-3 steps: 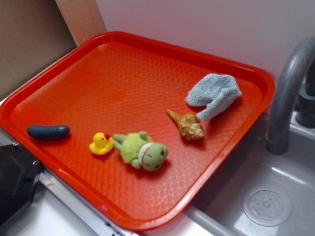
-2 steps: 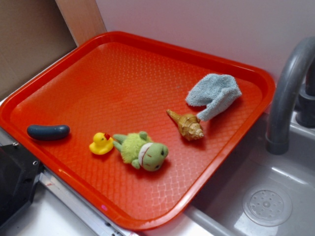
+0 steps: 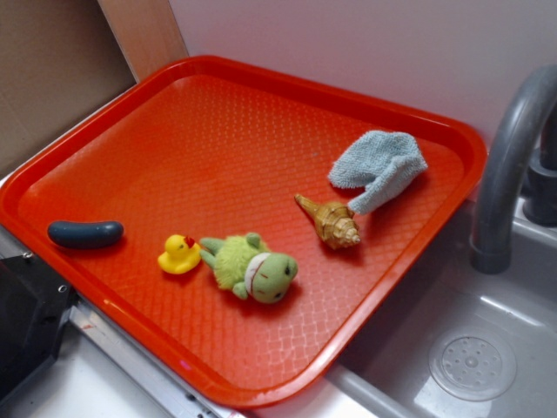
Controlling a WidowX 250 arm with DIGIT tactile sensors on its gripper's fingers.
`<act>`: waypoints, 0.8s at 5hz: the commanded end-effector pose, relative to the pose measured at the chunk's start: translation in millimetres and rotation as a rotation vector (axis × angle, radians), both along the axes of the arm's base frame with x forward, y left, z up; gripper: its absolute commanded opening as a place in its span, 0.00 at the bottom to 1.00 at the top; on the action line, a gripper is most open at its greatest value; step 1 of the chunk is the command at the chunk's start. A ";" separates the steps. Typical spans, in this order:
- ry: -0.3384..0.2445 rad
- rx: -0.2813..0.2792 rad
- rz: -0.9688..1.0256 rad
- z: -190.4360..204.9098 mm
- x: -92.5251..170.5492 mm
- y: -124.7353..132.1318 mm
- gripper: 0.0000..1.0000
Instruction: Grab the green animal.
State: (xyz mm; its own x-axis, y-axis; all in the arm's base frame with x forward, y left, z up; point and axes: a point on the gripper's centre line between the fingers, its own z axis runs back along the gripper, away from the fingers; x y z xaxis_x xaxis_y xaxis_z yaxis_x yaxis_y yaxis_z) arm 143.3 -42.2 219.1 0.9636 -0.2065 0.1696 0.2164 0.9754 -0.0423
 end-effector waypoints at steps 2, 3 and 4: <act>-0.147 -0.061 -0.745 -54.9 18.4 -65.7 1.00; -0.098 -0.030 -0.893 -82.7 18.6 -76.3 1.00; -0.063 0.057 -0.878 -112.6 31.0 -86.1 1.00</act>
State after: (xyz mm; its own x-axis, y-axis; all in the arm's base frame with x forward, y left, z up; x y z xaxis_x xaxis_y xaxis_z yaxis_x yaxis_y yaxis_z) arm 182.5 -124.0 99.9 0.4500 -0.8777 0.1646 0.8882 0.4591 0.0201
